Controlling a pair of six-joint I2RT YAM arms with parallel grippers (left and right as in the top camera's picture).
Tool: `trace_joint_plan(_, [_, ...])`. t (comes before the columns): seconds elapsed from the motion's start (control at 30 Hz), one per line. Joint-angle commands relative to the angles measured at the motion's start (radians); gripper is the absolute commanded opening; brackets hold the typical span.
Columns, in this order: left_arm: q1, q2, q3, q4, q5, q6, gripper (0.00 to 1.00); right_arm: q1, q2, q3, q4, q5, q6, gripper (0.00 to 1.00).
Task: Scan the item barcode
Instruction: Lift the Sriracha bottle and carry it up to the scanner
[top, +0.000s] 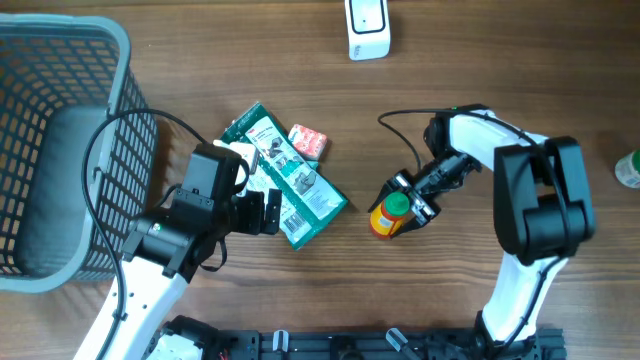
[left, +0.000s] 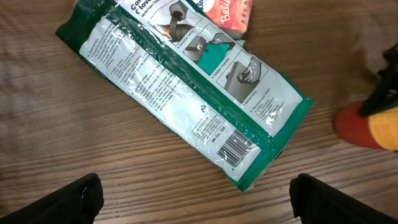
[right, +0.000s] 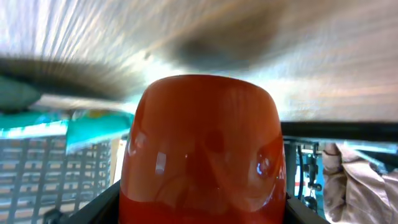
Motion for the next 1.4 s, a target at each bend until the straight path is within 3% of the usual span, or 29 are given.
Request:
trace_joint_plan(0.0, [0.006, 0.000, -0.003, -0.001, 0.014, 0.016, 1.00, -0.004, -0.115, 0.005, -0.035, -0.053, 0.039, 0.46])
trace_joint_plan(0.43, [0.006, 0.000, -0.003, -0.001, 0.015, 0.016, 1.00, -0.019, -0.341, 0.005, -0.115, -0.007, 0.048, 0.46])
trace_joint_plan(0.6, [0.006, 0.000, -0.003, -0.001, 0.015, 0.016, 1.00, -0.036, -0.467, 0.005, -0.116, 0.163, 0.193, 0.46])
trace_joint_plan(0.8, [0.006, 0.000, -0.003, -0.001, 0.014, 0.016, 1.00, -0.037, -0.643, 0.005, 0.058, 0.313, 0.452, 0.47])
trace_joint_plan(0.87, [0.006, 0.000, -0.003, -0.001, 0.014, 0.016, 1.00, -0.037, -0.714, 0.005, 0.169, 0.311, 0.535, 0.53])
trace_joint_plan(1.07, [0.006, 0.000, -0.003, -0.001, 0.014, 0.016, 1.00, -0.037, -0.743, 0.005, 0.365, 0.204, 0.563, 0.55])
trace_joint_plan(1.23, [0.006, 0.000, -0.003, -0.001, 0.014, 0.016, 1.00, -0.029, -0.724, 0.004, 0.456, 0.531, 0.571, 0.47])
trace_joint_plan(1.37, [0.006, 0.000, -0.003, -0.001, 0.014, 0.016, 1.00, -0.029, -0.724, 0.004, 0.517, 0.647, 0.623, 0.46])
